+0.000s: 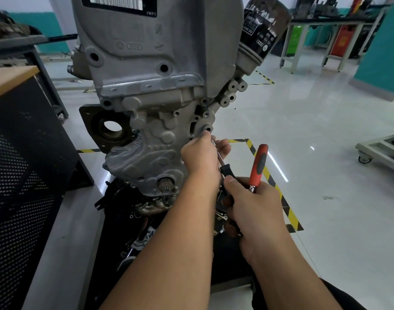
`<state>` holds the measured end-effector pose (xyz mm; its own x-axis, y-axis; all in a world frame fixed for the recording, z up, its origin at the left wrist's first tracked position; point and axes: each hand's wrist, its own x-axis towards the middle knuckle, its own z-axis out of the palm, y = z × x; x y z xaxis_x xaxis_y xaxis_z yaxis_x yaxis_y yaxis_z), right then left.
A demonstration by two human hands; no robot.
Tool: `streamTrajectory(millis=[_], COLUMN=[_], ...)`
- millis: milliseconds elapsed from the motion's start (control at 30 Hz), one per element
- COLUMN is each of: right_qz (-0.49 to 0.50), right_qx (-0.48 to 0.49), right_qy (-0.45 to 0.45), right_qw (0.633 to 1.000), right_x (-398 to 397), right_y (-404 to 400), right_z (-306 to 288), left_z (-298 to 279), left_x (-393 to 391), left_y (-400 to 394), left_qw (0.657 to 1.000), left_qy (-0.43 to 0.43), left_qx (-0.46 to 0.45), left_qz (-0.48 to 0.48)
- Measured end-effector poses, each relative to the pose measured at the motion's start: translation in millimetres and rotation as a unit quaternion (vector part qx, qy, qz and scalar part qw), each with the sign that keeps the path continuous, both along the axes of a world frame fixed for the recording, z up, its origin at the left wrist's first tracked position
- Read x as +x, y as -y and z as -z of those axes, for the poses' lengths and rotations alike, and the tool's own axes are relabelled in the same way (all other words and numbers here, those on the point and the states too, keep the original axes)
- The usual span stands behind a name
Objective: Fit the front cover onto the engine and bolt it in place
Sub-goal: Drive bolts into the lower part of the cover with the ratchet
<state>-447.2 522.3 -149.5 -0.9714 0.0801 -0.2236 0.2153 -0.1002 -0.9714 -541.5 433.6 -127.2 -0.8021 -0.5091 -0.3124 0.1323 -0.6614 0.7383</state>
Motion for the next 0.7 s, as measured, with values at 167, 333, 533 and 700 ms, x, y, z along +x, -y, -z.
streamTrajectory(millis=[167,333,533,700], right_qz=[0.007,0.019,-0.006,0.010], right_qx=[-0.022,-0.058,-0.079,-0.049], right_qy=[-0.006,0.009,0.010,0.012], right_qw=[1.000,0.998,0.997,0.999], right_x=[-3,-3,-3,-12], right_y=[-4,-5,-6,-2], right_z=[-5,-9,-15,-15], left_z=[-1,1,1,1], left_x=[-1,-3,-10,-11], left_y=[-5,-3,-2,3], left_qw=[0.998,0.996,0.995,0.997], left_qy=[-0.015,-0.003,0.010,0.041], left_qx=[-0.030,-0.079,-0.090,-0.036], left_qz=[-0.051,-0.041,-0.042,-0.048])
